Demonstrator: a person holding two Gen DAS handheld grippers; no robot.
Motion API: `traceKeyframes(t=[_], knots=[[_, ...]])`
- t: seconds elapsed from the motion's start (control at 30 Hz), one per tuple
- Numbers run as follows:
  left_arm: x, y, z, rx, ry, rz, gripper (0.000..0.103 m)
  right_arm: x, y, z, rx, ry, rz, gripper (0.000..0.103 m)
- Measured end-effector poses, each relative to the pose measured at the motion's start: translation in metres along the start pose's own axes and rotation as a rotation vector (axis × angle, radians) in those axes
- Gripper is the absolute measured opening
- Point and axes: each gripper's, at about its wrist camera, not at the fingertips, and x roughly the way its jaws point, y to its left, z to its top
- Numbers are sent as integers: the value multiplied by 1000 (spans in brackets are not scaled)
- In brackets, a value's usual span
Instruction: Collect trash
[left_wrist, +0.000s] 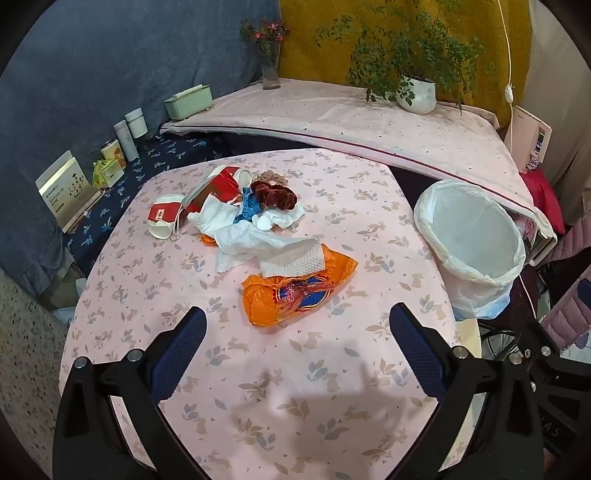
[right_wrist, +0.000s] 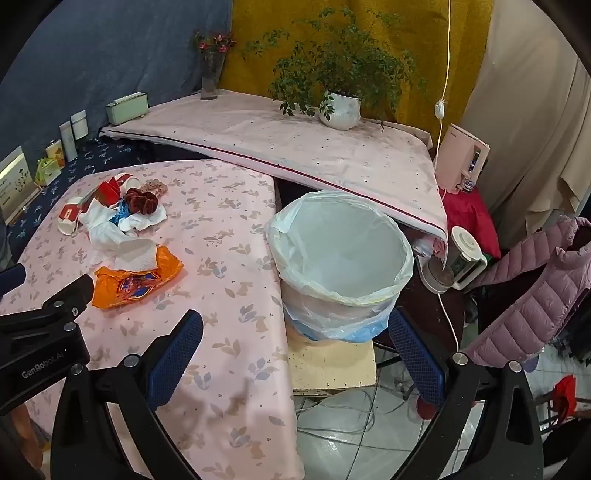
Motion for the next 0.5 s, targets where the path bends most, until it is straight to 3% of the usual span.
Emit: traceKeyframes(t=[0.5], knots=[[-7, 0, 7, 1, -23, -3, 95, 1, -8, 3, 17, -3, 0, 96]])
